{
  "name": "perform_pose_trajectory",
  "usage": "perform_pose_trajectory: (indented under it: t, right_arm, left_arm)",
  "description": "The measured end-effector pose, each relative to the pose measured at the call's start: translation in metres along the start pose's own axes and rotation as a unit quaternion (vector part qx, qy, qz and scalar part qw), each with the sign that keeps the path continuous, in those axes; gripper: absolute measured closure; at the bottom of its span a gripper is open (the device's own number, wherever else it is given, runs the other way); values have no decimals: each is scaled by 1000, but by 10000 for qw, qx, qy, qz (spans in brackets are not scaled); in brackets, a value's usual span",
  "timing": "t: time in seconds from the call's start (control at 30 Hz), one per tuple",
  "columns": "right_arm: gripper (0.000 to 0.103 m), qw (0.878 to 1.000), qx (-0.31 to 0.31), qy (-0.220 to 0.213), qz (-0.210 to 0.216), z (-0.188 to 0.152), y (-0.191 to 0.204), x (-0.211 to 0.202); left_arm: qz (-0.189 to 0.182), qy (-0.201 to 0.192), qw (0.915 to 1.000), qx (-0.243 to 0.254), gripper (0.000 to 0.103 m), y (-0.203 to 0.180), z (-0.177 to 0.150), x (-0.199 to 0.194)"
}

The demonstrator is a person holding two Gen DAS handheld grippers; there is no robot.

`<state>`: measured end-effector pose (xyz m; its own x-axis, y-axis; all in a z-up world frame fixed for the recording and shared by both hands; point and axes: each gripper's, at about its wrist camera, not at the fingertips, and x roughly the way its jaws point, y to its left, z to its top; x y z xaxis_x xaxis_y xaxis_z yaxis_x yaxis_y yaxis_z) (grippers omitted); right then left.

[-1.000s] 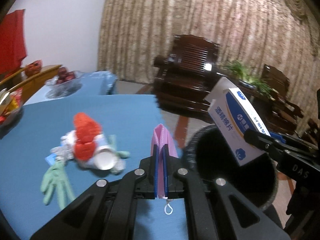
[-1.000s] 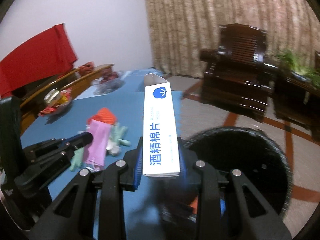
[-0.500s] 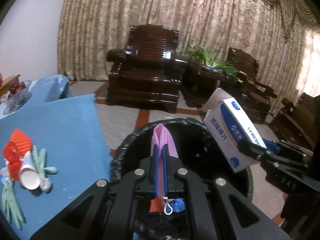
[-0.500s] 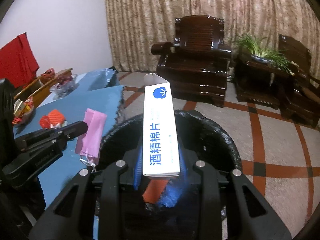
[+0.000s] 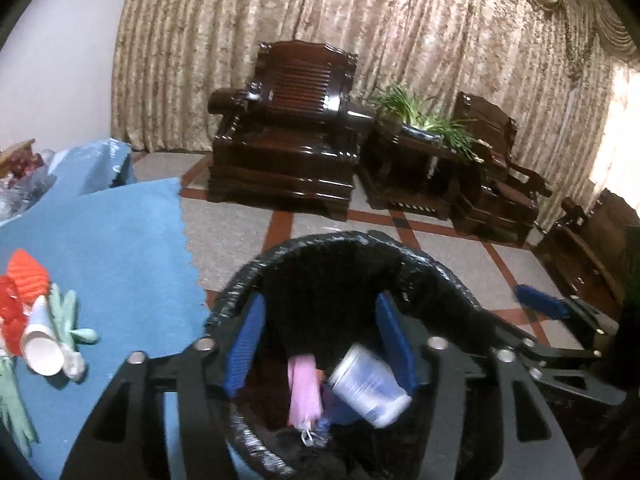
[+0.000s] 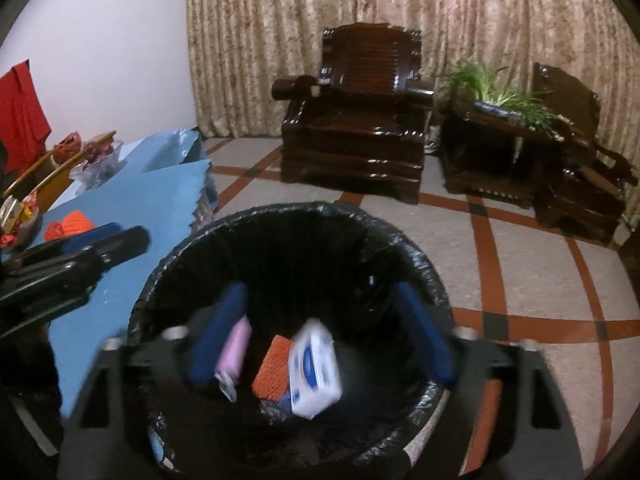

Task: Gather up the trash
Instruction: 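Move both grippers over the bin and release the mask and box, then grasp the green glove with the left gripper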

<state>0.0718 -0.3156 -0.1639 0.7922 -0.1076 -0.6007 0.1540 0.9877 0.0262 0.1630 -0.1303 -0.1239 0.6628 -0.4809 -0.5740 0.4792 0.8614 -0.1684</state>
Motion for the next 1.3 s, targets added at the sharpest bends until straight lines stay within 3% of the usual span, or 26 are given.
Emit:
perform_pose_trajectory:
  t: [0.07, 0.17, 0.23, 0.47, 0.83, 1.1, 1.3]
  right_arm:
    - [6, 9999, 67, -131, -12, 1, 0, -6]
    - [5, 9996, 197, -126, 143, 6, 4, -11]
    - [5, 9994, 196, -160, 230, 9, 10, -13]
    - [5, 9971, -48, -224, 719, 17, 55, -18]
    - [5, 9868, -674, -239, 1455, 20, 153, -7]
    - [5, 9787, -1053, -250, 1746, 16, 210, 11]
    - [5, 9748, -1245, -225, 1840, 11, 246, 32]
  left_arm:
    - [164, -146, 9998, 0, 20, 5, 0, -10]
    - [442, -285, 9986, 11, 8, 18, -2, -29]
    - [584, -329, 9977, -26, 6, 26, -4, -40]
    - [1101, -458, 9924, -288, 6, 67, -24, -84]
    - [2150, -641, 9714, -778, 6, 149, -54, -143]
    - [2738, -502, 9545, -1074, 8, 206, -80, -157]
    - [2981, -207, 9449, -1335, 12, 251, -100, -143]
